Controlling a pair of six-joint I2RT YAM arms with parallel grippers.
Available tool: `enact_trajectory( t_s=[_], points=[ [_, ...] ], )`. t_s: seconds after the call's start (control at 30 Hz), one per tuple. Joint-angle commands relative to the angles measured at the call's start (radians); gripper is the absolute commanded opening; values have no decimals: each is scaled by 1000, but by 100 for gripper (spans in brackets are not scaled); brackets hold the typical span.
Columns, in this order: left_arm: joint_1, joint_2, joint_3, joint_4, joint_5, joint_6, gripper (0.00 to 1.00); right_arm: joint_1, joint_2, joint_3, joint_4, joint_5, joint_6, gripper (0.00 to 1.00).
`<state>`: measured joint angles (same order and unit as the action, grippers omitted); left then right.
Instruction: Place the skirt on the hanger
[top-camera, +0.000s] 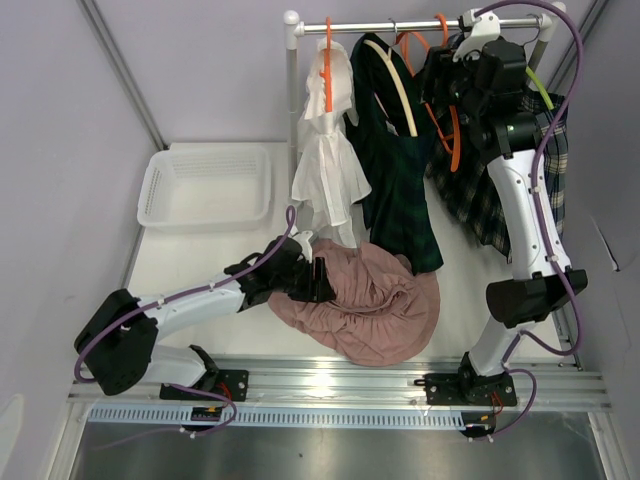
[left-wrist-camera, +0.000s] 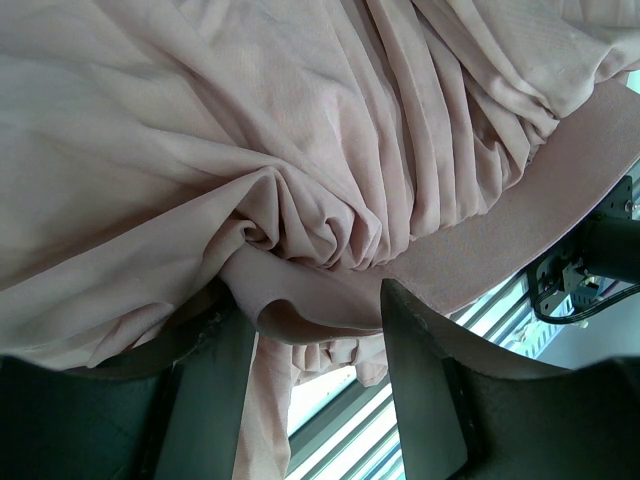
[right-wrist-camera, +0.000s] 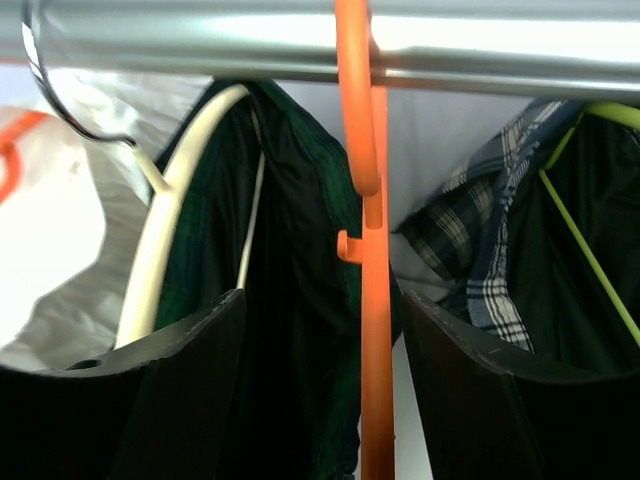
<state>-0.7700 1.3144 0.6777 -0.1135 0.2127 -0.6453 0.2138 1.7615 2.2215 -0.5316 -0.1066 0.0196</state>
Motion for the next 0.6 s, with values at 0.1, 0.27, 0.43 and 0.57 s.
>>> enact_trajectory(
  t_s=[0.1,0.27,0.43,0.57],
  points=[
    [8,-37,10,32,1,18,57,10,0,37,-13,105,-73,64],
    [8,-40,8,32,1,18,57,7,-25,-11,5,134,-75,57],
    [8,-43,6,31,1,18,57,2,-20,-5,-4,119,-76,55],
    [8,-47,5,26,1,18,57,2,-22,-6,1,119,-73,51]
  ],
)
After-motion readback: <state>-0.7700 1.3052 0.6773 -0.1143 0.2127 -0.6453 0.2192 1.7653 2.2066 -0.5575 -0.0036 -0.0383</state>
